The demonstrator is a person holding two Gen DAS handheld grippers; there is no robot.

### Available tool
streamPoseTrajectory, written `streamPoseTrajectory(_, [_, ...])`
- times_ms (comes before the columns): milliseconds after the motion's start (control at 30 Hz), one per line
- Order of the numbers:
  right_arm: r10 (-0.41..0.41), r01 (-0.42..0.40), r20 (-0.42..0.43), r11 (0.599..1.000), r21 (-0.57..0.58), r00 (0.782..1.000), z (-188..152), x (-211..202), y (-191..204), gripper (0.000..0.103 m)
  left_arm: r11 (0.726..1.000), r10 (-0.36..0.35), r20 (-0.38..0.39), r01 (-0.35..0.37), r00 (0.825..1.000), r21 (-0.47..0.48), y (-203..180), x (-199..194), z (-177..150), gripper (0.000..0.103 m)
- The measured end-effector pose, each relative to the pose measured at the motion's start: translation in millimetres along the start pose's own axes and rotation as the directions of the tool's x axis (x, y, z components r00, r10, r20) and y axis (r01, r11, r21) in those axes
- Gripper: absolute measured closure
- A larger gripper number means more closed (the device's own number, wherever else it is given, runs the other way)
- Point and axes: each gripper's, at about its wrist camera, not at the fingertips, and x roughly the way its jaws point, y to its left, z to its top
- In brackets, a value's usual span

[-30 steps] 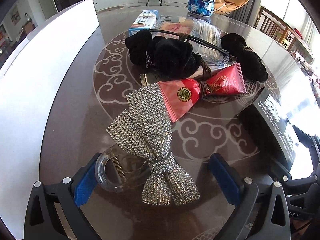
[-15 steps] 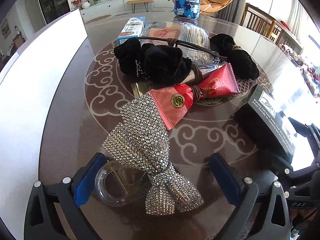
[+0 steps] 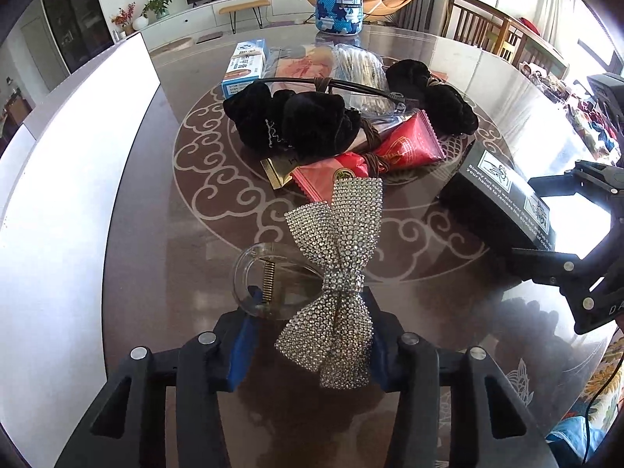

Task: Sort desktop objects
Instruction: 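Carry the black box with the right tool into the bin while the left tool carries the bow clip there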

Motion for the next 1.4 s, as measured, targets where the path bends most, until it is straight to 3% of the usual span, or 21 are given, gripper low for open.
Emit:
streamPoseTrajectory(67, [0.01,-0.01,-0.012,1.0,-0.008,1.0,2.0,3.9,3.4,0.034,1.0,-0.003,0.005,0.003,1.0,-0.003,-0.8,-3.1,-6.3,0.055])
streamPoseTrajectory(100, [0.017,-0.017,-0.017,1.0,-0.001,1.0,2.9,6.5,3.9,0.036,1.0,-0.001,0.007,0.001,1.0,-0.003,-1.3,-5.0,-9.9,0.055])
streamPoseTrajectory(133, [0.008,-0.008,-0.002,1.0,-0.006,1.0,3.5,5.4,5.4,0.044,1.0,-0.001,0.009,0.001,1.0,-0.005,-2.0,-7.4,-13.8,0.055])
streamPoseTrajectory(367, [0.039,-0.04,-0.012,0.999,-0.028,0.999,-26.4,-10.8,20.0,0.044,0.999,-0.012,0.018,0.013,1.0,-0.031,-6.4,-23.9,-43.1,0.055])
streamPoseTrajectory(500, [0.097,-0.097,-0.006,0.995,0.027,0.995,-46.6,-25.1,18.5,0.044,0.999,-0.019,0.02,0.02,1.0,-0.05,-5.2,-35.8,-56.2,0.056])
streamPoseTrajectory(800, [0.161,-0.163,0.046,0.986,0.047,0.986,-37.1,-57.3,28.4,0.044,0.995,-0.017,0.102,0.027,0.995,-0.101,13.7,-84.5,-52.6,0.056])
streamPoseTrajectory(1033, [0.228,-0.225,0.099,0.974,-0.034,0.969,20.4,-74.4,75.0,0.044,0.982,0.003,0.167,0.029,0.986,-0.186,78.8,-138.4,-36.6,0.056])
streamPoseTrajectory(1233, [0.352,-0.331,0.155,0.932,-0.149,0.923,102.2,-85.6,166.3,0.044,0.943,0.137,0.134,-0.088,0.982,-0.322,187.4,-160.8,-34.3,0.056])
streamPoseTrajectory(1400, [0.428,-0.391,0.161,0.895,-0.214,0.89,162.0,-69.9,253.2,0.044,0.906,0.225,0.053,-0.188,0.973,-0.38,260.4,-148.5,-36.9,0.056])
